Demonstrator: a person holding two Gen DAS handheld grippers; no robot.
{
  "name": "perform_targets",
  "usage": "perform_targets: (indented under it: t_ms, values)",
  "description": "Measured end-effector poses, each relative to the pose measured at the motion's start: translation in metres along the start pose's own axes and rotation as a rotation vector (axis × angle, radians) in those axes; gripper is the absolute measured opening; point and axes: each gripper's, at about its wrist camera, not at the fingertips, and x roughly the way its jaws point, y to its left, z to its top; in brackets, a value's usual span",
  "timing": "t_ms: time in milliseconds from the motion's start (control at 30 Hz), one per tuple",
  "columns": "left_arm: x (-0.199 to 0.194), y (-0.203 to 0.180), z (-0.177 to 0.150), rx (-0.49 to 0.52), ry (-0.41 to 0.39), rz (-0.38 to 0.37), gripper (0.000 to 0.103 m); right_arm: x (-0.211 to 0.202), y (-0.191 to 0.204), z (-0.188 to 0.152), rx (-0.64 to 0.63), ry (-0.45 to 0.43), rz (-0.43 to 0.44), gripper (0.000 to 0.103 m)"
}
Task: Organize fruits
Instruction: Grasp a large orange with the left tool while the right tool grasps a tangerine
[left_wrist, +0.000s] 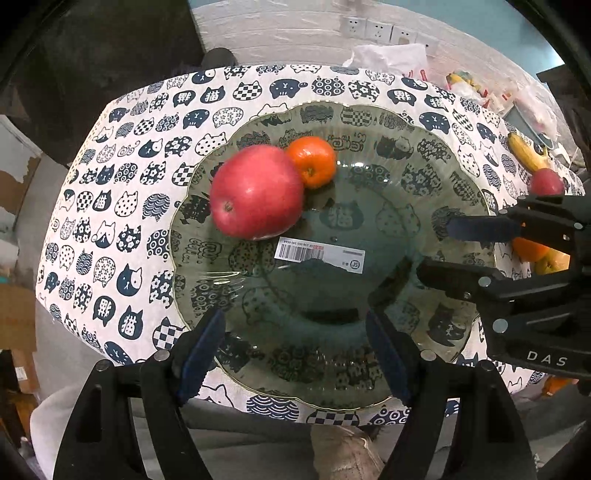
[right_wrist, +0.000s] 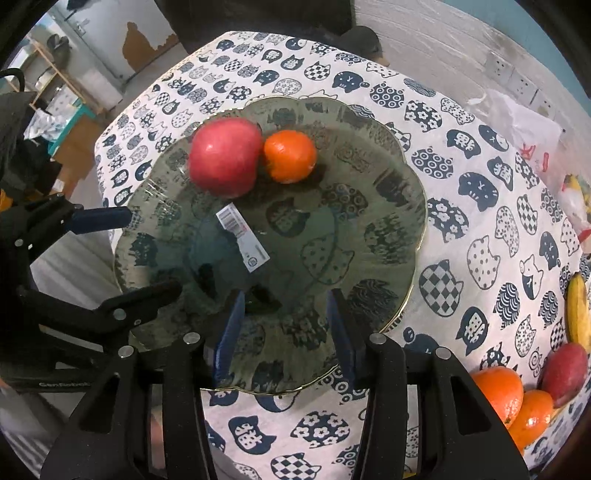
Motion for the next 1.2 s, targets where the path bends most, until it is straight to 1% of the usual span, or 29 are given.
perform_targets:
  t_ms: [67, 200, 267, 333, 567, 767, 867, 967, 1200]
  values:
    - [-0.001, 0.0, 0.0, -0.002, -0.002, -0.001, 0.08, -0.003, -0.001, 0.0, 0.009, -0.008, 0.007, 0.046]
    - [-0.005, -0.003, 0.003, -0.003, -0.013, -0.007, 0.08, -0.022, -0.005, -0.003, 0.034, -0.046, -0.001, 0.053]
    - [-0.006, -0.006, 0.006, -0.005, -0.015, -0.011, 0.08, -0.033, -0.01, -0.005, 0.054, -0.068, -0.008, 0.062]
    - [-0.01, -0.013, 0.01, -0.003, -0.02, -0.025, 0.08, -0.046, -0.017, -0.01, 0.075, -0.081, -0.039, 0.064]
    - [-0.03, -0.049, 0.02, 0.047, -0.055, -0.069, 0.08, -0.085, -0.053, -0.034, 0.181, -0.115, -0.1, 0.066]
    - [-0.042, -0.089, 0.026, 0.122, -0.069, -0.097, 0.08, -0.113, -0.09, -0.062, 0.282, -0.127, -0.155, 0.068]
    - [-0.044, -0.106, 0.028, 0.15, -0.063, -0.103, 0.08, -0.124, -0.107, -0.081, 0.334, -0.12, -0.191, 0.068]
    - [-0.042, -0.122, 0.031, 0.164, -0.046, -0.128, 0.08, -0.132, -0.122, -0.096, 0.376, -0.114, -0.213, 0.068]
    - [-0.038, -0.154, 0.04, 0.191, -0.022, -0.148, 0.08, -0.139, -0.156, -0.132, 0.467, -0.093, -0.261, 0.068]
